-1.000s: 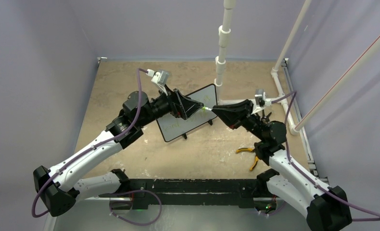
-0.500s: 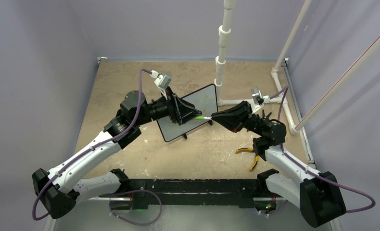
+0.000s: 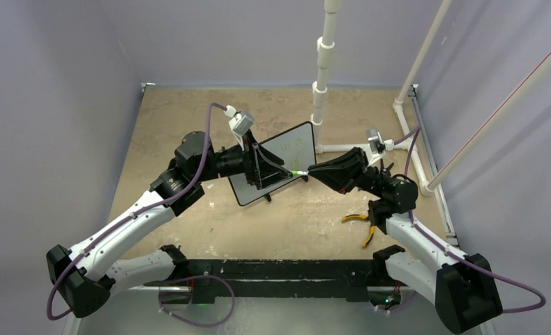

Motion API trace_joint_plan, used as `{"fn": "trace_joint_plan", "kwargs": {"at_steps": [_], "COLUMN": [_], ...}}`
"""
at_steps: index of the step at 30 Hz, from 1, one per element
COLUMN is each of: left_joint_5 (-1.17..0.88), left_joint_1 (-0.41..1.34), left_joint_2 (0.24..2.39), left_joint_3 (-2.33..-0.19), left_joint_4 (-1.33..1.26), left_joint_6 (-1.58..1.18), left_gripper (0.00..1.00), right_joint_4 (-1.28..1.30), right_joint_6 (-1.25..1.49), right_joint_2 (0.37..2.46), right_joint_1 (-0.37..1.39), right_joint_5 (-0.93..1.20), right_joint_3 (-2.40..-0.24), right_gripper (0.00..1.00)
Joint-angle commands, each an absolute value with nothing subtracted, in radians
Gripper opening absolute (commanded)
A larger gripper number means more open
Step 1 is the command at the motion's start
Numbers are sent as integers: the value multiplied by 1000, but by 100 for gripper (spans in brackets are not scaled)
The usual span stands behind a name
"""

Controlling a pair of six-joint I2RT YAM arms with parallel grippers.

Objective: Write a sentence on the whiteboard
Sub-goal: Close the whiteboard marker at the center of the board.

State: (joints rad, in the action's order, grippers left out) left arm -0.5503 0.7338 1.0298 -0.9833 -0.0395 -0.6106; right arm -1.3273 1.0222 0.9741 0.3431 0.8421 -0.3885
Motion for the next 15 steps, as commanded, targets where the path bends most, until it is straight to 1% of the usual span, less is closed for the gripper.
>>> {"fn": "trace_joint_plan", "kwargs": {"at_steps": [1, 3, 5, 6, 10, 13, 15], "left_joint_5": [-587, -593, -603, -606, -626, -636, -638], "left_joint_1": [729, 729, 729, 729, 729, 729, 729], "left_joint_2": [1021, 1024, 1028, 1031, 1037, 1037, 1039], "left_joint_3": [-966, -965, -963, -962, -953, -947, -947], "left_joint_4": [-58, -67, -78, -80, -84, -95, -95], "left_joint_6": [-588, -596, -599, -598, -598, -607, -606], "left_gripper": [64, 63, 55, 54, 52, 45, 43], "right_joint_4": [-1364, -1361, -1361, -1361, -1360, -1353, -1351], "right_joint_6": [1039, 1039, 1038, 1038, 1040, 1038, 1036], "right_joint_2": [962, 962, 962, 962, 958, 956, 956], "right_joint_1": [337, 337, 337, 337, 337, 337, 337], "right_joint_5": [857, 859, 858, 858, 856, 856, 855], "right_joint_3": [-428, -429, -430, -430, -432, -435, -436], "right_gripper": [0, 0, 0, 0, 0, 0, 0]}}
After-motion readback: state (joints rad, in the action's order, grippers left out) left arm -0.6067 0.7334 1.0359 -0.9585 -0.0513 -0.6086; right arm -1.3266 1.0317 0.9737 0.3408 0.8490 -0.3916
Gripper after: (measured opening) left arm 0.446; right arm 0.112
